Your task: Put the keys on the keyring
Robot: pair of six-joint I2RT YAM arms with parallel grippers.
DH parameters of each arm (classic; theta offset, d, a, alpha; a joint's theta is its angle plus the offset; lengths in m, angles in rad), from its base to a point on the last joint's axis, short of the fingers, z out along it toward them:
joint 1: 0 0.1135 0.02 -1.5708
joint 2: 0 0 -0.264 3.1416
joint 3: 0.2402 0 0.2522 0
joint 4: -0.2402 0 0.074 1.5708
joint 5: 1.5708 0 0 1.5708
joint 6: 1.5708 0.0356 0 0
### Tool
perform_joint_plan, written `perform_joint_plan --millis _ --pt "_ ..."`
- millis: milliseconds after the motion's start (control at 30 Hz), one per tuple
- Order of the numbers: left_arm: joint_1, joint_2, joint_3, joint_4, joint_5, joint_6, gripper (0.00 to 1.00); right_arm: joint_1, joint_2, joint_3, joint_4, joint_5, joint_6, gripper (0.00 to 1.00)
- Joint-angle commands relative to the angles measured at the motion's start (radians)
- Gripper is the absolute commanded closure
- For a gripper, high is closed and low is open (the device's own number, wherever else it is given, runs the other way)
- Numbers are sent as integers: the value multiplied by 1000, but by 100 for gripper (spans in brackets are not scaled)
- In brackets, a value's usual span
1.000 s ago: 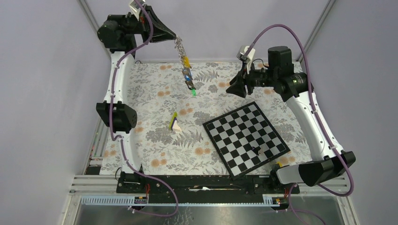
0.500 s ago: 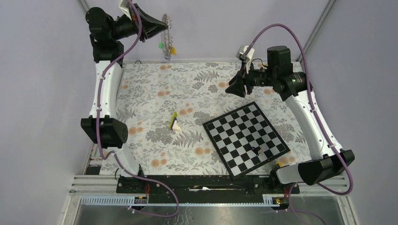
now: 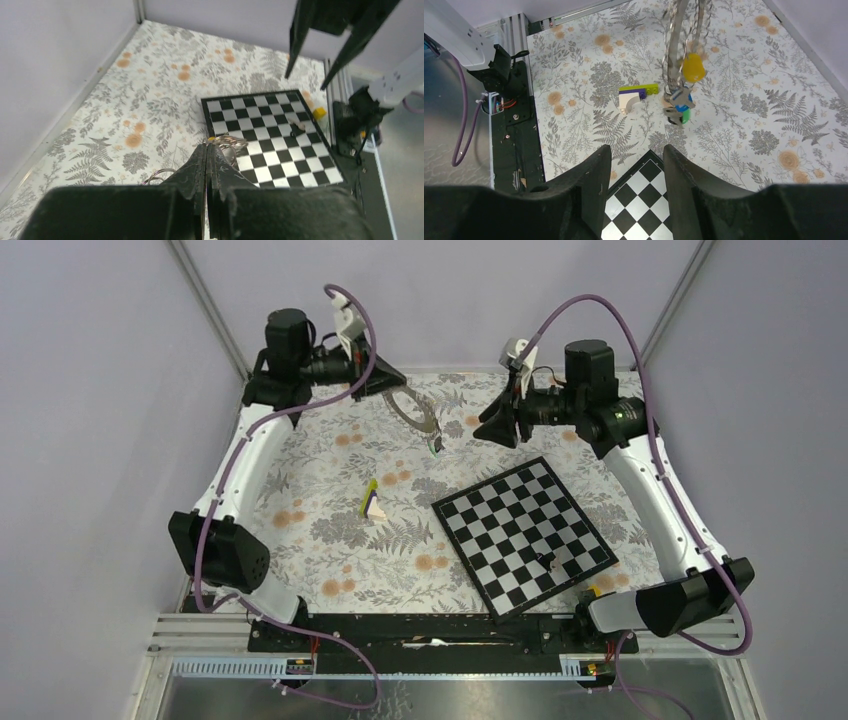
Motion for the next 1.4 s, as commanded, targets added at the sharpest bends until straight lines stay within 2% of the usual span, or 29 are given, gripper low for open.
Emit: perform_joint_plan --millis 0,200,400,733,1000,1367 --pt "-79 -97 -80 -128 2 283 100 11 -41 -50 87 -57 8 51" --pt "-192 -129 -203 -177 -4 379 100 14 -50 -128 163 -96 -11 52" --pt "-276 -125 -239 -177 -65 420 100 40 -65 -216 188 -90 -67 52" --pt "-360 -127 -294 -178 -107 440 100 77 -121 -364 226 -56 -132 53" --pt "-405 -129 -324 -180 -101 463 100 92 -129 -414 242 4 -198 56" --pt "-412 -147 -425 16 -38 298 100 101 -145 -452 250 -13 -211 57"
